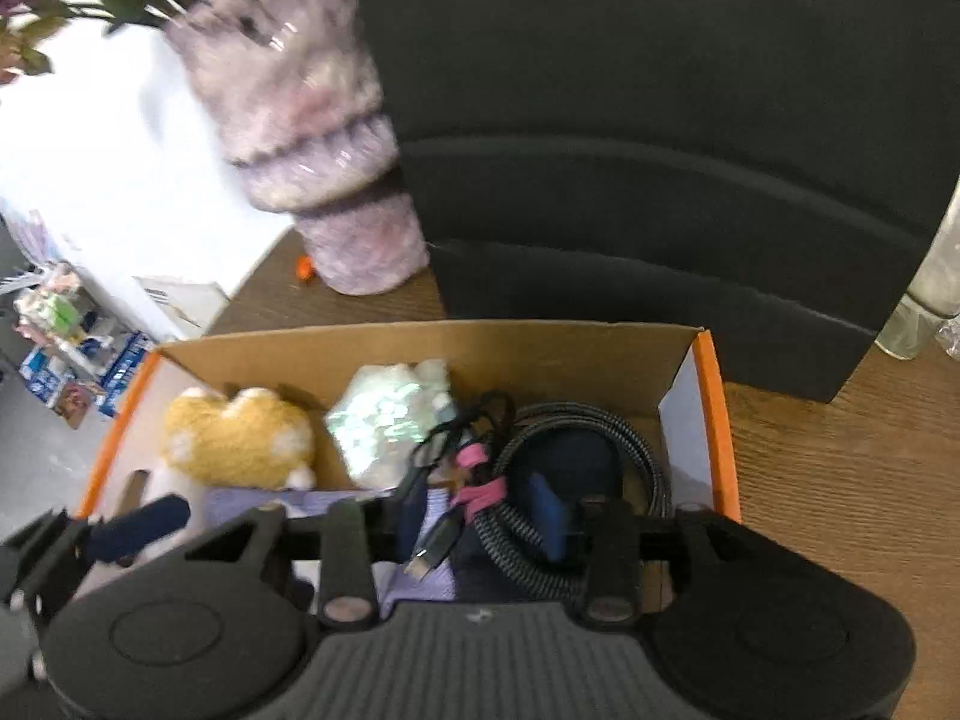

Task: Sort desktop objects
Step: 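Carry container and cable into the cardboard box and open both tools, then withdraw both open tools from the box back over the table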

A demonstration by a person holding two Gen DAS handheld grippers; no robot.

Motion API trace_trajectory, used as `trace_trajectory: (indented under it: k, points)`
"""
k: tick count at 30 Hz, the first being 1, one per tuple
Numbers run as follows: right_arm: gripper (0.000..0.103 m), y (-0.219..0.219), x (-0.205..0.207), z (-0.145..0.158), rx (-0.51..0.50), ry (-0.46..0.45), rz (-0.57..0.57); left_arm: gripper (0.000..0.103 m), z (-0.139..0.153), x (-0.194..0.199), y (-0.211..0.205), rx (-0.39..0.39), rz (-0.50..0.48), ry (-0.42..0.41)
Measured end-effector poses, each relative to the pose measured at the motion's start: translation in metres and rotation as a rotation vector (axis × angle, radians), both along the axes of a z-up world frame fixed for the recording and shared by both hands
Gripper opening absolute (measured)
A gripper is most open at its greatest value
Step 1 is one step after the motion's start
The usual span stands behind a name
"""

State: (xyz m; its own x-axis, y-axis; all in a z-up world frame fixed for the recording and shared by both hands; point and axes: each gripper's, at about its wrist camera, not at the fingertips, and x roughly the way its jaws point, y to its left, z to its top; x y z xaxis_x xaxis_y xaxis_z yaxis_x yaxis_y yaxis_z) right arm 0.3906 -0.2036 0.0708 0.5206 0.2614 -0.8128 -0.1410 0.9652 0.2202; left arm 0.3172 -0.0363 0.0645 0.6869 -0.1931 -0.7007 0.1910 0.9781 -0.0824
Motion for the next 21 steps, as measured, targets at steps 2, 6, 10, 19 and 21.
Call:
trace_trajectory:
  k: [2,6,10,19,21]
  points:
    - [0.044,-0.002,-0.013,0.015,-0.007,-0.013,0.007,0.087,0.011,-0.002,0.009,-0.007,0.022,0.005]
    - [0.048,-0.008,-0.040,0.046,-0.046,-0.035,0.003,0.088,0.029,-0.010,0.034,-0.030,0.121,0.030]
    - [0.050,-0.015,-0.073,0.076,-0.060,-0.034,0.012,0.098,0.047,-0.031,0.049,-0.051,0.141,0.061]
    - [0.058,-0.020,-0.152,0.104,-0.083,-0.051,0.036,0.103,0.072,-0.105,0.050,-0.002,0.062,0.047]
    - [0.061,-0.016,-0.171,0.100,-0.076,-0.066,0.060,0.103,0.069,-0.125,0.048,-0.005,0.036,0.049]
